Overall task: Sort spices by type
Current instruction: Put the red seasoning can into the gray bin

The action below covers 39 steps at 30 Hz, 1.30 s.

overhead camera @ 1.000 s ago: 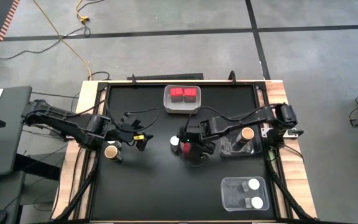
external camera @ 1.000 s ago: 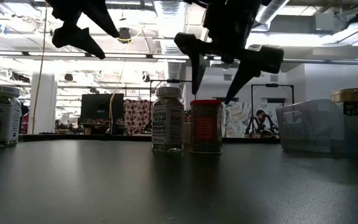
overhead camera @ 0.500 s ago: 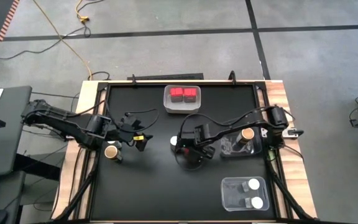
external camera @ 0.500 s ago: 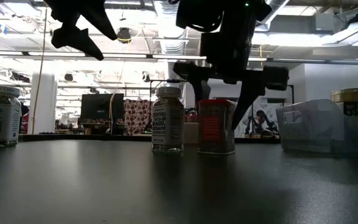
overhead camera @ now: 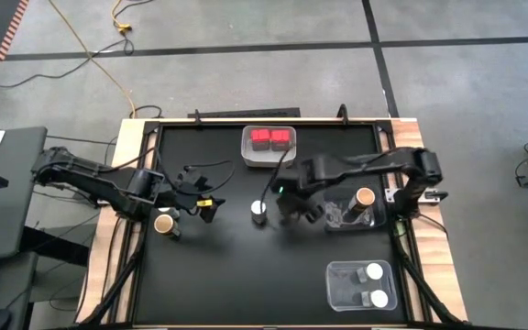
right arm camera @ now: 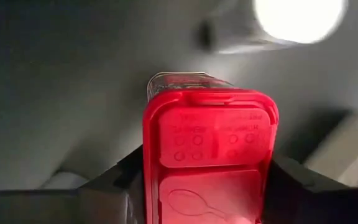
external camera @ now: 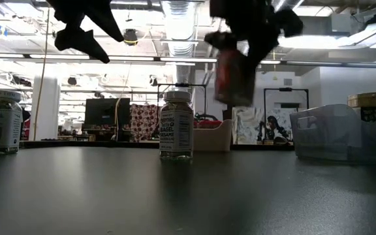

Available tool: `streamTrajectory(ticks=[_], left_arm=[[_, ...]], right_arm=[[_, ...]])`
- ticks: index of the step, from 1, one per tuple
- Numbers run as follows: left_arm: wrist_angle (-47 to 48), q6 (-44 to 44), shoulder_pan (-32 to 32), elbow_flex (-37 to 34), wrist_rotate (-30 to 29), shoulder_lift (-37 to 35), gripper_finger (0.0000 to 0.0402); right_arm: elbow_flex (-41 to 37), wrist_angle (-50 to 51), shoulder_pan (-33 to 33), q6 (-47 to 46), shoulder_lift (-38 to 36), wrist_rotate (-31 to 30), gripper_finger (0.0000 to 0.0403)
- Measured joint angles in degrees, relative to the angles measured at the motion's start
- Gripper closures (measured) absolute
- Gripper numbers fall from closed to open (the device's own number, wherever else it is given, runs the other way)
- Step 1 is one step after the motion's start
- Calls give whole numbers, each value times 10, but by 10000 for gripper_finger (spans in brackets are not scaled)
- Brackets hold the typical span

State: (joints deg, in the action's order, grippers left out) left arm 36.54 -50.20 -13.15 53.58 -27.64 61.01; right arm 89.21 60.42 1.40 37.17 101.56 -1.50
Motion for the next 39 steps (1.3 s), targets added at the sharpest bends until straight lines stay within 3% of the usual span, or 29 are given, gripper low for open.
streamTrajectory(ticks=[8, 21, 29, 39], left_arm=[[1, 32, 42, 0, 41, 0, 106], [8, 92, 80, 0, 49, 0, 107], [35, 93, 81, 0, 49, 0, 106], [36, 113, 81, 0, 42, 0, 106]], right_arm=[[82, 1, -119, -94, -25, -23, 171], [302, 40, -212, -33, 195, -21, 171], [310, 64, -250, -54, 244, -14, 171], [306, 43, -257, -106, 244, -8, 171]])
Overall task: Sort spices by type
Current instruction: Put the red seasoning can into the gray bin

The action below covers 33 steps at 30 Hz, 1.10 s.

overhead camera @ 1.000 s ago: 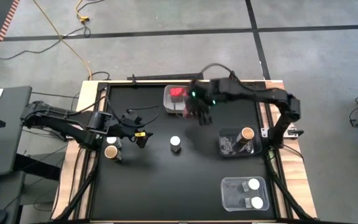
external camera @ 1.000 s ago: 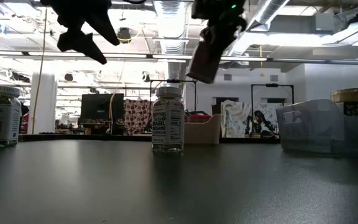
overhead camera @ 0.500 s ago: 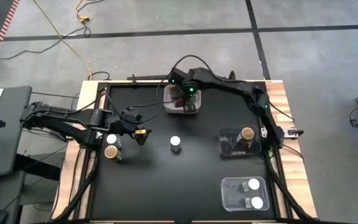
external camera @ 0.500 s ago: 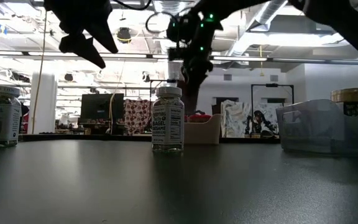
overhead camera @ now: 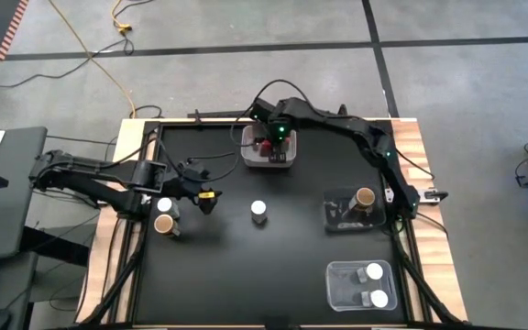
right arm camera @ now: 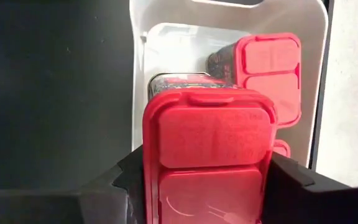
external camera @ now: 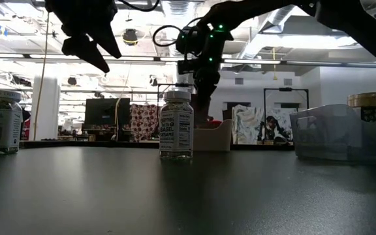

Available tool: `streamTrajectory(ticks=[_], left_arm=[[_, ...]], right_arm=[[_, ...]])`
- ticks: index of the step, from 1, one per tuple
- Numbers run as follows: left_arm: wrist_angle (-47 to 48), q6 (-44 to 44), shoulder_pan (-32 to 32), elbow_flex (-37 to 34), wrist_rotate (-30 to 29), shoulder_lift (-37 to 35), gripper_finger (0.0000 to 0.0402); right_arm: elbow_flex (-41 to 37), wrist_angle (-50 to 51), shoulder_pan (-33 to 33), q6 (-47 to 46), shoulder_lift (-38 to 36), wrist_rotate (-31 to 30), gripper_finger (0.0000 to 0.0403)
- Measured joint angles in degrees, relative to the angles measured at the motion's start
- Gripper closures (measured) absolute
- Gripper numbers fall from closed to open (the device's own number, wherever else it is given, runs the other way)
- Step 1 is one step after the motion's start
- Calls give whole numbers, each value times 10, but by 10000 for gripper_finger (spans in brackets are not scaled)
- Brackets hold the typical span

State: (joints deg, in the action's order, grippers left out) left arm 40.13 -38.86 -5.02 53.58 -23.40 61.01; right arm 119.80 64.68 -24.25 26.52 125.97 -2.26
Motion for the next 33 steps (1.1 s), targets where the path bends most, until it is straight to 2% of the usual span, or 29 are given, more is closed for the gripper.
streamTrajectory(ticks=[10, 27, 29, 33], left_arm=[[-1, 2, 4, 0, 0, 0, 107], [-1, -15, 4, 0, 0, 0, 107], [-1, -15, 4, 0, 0, 0, 107], [-1, -15, 4, 0, 1, 0, 107]], right_arm=[[-75, -33, 0, -12, 0, 0, 171], [-76, -24, -8, -15, 0, 8, 170], [-76, -24, -8, -15, 0, 8, 145], [-76, -26, -10, -26, 0, 8, 60]])
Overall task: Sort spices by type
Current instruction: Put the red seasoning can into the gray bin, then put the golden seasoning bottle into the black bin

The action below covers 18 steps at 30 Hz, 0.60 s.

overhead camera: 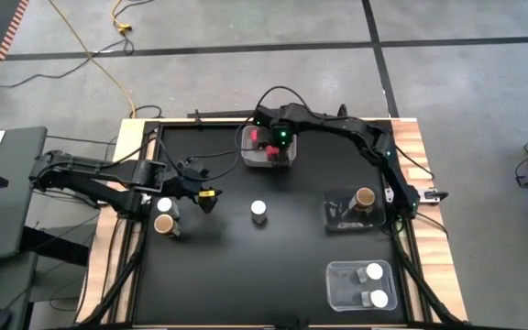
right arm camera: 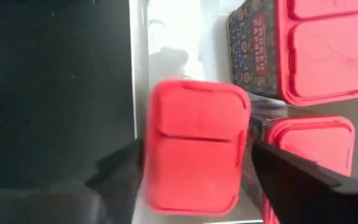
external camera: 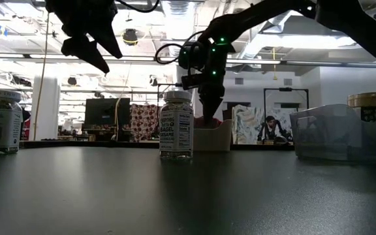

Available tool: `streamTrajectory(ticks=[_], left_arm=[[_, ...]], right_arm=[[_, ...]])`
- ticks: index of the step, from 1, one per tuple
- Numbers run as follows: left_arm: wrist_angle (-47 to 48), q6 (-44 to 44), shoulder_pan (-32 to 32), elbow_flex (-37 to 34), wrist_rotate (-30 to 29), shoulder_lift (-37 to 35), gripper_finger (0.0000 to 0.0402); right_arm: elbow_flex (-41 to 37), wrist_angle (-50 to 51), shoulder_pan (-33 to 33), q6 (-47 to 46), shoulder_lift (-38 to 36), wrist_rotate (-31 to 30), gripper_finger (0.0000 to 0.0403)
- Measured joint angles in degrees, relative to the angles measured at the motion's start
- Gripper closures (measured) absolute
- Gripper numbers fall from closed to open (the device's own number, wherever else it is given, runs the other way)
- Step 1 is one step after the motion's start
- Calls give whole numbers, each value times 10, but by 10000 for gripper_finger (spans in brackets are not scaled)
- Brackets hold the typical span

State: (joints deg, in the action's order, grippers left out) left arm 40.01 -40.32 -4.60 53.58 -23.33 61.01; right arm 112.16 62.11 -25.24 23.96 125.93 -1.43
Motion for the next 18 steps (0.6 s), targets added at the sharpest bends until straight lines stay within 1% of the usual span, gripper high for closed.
streamTrajectory(ticks=[3, 5, 13, 18], left_arm=[[0, 0, 0, 0, 0, 0, 107], [0, 0, 0, 0, 1, 0, 107], [0, 0, 0, 0, 1, 0, 107], [0, 0, 0, 0, 1, 0, 107]], right_arm=[[0, 1, -3, -14, 0, 0, 21], [0, 1, -5, -16, 0, 0, 10], [0, 2, -5, -16, 0, 0, 27], [0, 2, -5, -16, -10, 0, 29]])
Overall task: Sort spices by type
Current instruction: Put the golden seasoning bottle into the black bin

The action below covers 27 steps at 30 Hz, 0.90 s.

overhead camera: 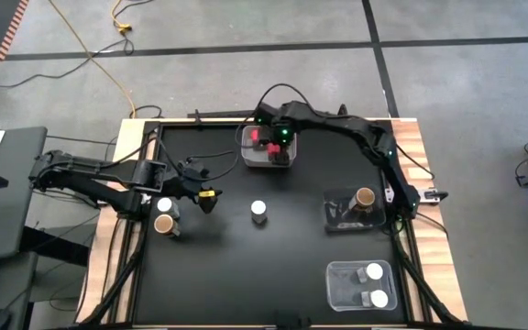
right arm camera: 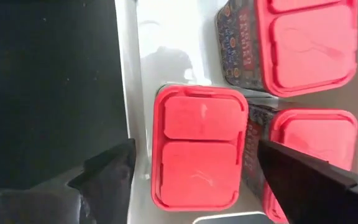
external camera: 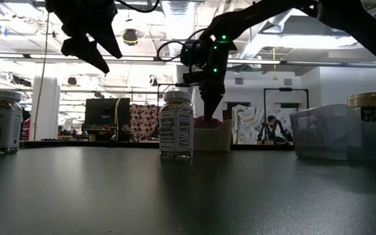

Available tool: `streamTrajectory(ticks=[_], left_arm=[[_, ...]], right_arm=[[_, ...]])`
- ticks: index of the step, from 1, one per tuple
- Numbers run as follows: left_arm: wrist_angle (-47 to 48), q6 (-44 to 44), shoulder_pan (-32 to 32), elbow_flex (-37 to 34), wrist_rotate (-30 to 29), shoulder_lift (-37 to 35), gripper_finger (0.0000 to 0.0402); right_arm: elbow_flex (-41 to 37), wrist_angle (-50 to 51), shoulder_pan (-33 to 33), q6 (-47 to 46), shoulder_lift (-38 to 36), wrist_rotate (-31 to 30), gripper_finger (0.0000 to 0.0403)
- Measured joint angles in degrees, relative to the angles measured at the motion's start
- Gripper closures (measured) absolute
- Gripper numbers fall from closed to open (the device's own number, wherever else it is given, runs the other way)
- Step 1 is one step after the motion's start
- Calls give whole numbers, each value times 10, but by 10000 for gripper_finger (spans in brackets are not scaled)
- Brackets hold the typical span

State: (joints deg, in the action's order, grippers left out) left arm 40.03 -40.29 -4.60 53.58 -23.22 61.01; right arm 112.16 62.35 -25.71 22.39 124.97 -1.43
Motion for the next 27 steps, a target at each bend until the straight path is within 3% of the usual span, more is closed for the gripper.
streamTrajectory(ticks=[10, 16, 19, 24, 27], left_arm=[[0, 14, 0, 0, 0, 0, 107], [0, 37, 0, 0, 0, 0, 107], [0, 21, 0, 0, 11, 0, 107], [1, 21, 0, 0, 32, 0, 107], [2, 21, 0, 0, 35, 0, 107]], right_arm=[[1, 22, 6, -20, -58, 0, 29], [1, 94, 25, -171, -115, 0, 29], [1, 130, 47, -232, -142, -1, 29], [1, 125, 111, -258, -181, -3, 29], [0, 124, 161, -281, -199, -58, 29]])
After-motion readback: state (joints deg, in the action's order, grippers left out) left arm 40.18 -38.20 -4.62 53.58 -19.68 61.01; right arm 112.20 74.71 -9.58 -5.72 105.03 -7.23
